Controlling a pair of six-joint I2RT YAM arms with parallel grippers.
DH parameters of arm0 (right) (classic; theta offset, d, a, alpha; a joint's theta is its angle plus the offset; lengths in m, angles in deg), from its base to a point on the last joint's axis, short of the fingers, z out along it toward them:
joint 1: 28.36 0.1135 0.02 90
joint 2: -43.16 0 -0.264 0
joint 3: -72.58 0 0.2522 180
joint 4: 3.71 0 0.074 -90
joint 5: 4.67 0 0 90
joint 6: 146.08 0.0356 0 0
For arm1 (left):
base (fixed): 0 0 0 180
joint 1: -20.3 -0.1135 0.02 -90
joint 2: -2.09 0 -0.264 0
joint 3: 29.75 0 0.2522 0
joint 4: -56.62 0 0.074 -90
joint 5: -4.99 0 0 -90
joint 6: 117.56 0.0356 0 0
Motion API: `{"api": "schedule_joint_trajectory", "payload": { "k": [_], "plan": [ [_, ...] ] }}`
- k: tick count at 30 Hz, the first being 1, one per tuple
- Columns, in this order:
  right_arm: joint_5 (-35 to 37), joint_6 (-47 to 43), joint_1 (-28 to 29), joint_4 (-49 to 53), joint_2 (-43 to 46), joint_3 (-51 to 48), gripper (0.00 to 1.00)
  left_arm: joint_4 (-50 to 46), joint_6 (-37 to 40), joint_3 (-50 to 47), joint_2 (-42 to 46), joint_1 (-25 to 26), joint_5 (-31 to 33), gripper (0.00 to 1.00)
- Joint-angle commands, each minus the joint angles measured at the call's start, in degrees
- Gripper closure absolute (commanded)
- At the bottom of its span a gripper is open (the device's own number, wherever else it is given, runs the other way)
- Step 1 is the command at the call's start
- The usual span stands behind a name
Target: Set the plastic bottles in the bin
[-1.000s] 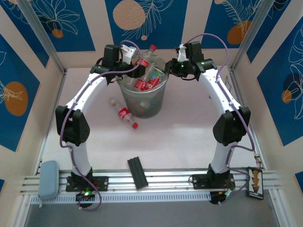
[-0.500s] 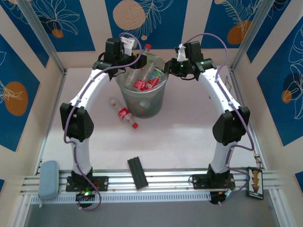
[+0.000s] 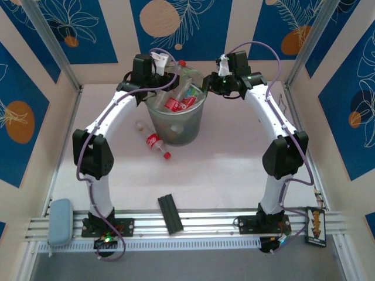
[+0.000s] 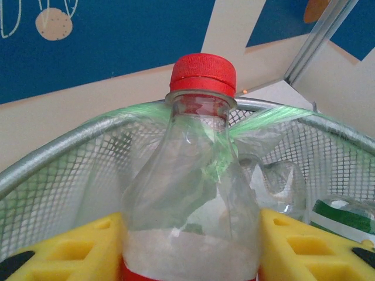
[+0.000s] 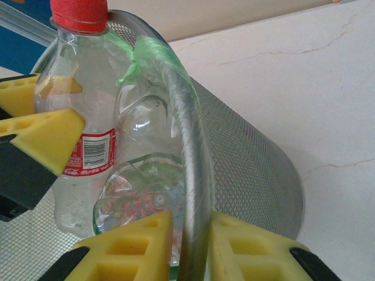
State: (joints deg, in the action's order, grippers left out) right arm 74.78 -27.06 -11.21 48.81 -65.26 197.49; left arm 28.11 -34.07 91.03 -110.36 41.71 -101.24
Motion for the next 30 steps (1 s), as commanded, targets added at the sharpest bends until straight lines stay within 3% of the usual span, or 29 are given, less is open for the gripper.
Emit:
{"api": "schedule_joint_trajectory", "payload": {
  "k": [1, 7, 11, 16, 25, 30],
  "plan": [
    [-1.8, -0.3, 0.5, 0.3, -1.7, 1.4, 0.77, -4.3, 0.6, -4.4, 0.7, 0.5, 0.9, 0.51],
    [-1.8, -0.3, 0.5, 0.3, -1.6, 1.6, 0.77, -3.4, 0.0, -5.2, 1.3, 0.6, 0.5, 0.46],
    [-1.8, -0.2, 0.5, 0.3, -1.3, 1.5, 0.77, -4.5, 0.1, -1.9, 1.7, 0.5, 0.1, 0.31],
    [-1.9, -0.2, 0.5, 0.1, -1.2, 1.1, 0.77, -2.9, -1.1, 0.8, 3.4, 0.4, -0.8, 0.20],
    [-1.9, -0.6, 0.7, 0.4, -1.0, 1.3, 0.77, 1.9, -2.6, 3.3, 11.4, -0.3, -0.4, 0.10],
    [-2.4, -0.6, 0.7, -0.1, -0.7, 0.6, 0.77, -6.7, -3.1, 0.7, 19.6, -3.4, 4.0, 0.09]
  ]
}}
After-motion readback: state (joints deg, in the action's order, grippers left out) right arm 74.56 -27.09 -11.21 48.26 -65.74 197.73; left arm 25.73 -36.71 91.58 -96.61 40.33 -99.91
